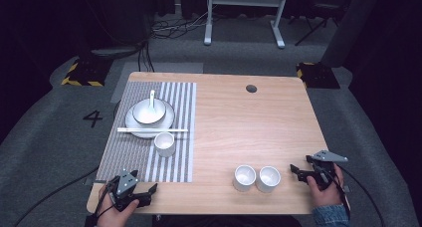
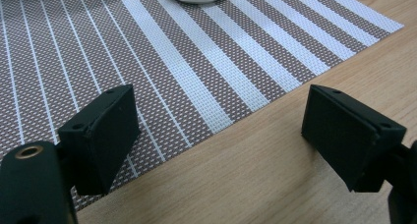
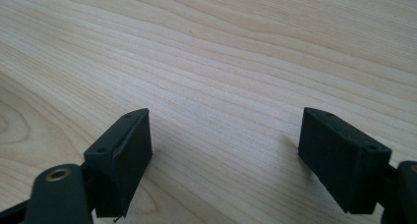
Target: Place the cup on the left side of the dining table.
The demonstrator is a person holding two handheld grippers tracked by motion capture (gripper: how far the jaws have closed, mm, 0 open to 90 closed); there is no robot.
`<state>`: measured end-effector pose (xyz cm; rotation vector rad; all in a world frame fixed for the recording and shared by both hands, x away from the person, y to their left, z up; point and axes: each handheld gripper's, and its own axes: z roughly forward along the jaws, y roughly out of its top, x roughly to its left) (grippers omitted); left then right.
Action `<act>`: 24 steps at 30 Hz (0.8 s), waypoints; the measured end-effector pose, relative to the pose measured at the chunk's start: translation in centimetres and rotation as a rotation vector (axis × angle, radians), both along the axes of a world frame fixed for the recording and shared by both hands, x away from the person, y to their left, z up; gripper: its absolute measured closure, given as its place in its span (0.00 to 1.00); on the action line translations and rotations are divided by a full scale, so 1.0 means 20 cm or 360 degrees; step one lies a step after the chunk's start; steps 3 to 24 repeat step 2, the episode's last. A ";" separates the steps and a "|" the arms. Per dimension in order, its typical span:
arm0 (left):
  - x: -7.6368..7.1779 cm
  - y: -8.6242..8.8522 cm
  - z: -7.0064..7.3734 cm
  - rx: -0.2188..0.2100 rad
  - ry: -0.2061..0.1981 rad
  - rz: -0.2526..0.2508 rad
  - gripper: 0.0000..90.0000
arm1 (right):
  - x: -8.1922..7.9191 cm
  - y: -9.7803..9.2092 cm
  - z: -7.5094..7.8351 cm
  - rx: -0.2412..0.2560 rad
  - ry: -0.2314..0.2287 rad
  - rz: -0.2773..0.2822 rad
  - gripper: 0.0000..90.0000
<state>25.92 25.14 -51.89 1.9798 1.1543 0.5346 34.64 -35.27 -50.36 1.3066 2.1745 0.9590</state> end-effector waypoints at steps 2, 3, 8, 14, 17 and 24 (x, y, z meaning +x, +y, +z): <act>0.00 0.00 0.00 -0.0005 0.0002 0.0004 0.16 | 0.00 0.00 0.00 0.0000 0.0000 0.0000 0.23; 0.00 0.00 0.00 -0.0005 0.0002 0.0004 0.16 | 0.00 0.00 0.00 0.0000 0.0000 0.0000 0.23; 0.00 0.00 0.00 -0.0005 0.0002 0.0004 0.16 | 0.00 0.00 0.00 0.0000 0.0000 0.0000 0.23; 0.00 0.00 0.00 -0.0005 0.0002 0.0004 0.16 | 0.00 0.00 0.00 0.0000 0.0000 0.0000 0.23; 0.00 0.00 0.00 -0.0005 0.0002 0.0004 0.16 | 0.00 0.00 0.00 0.0000 0.0000 0.0000 0.23; 0.00 0.00 0.00 -0.0005 0.0002 0.0004 0.16 | 0.00 0.00 0.00 0.0000 0.0000 0.0000 0.23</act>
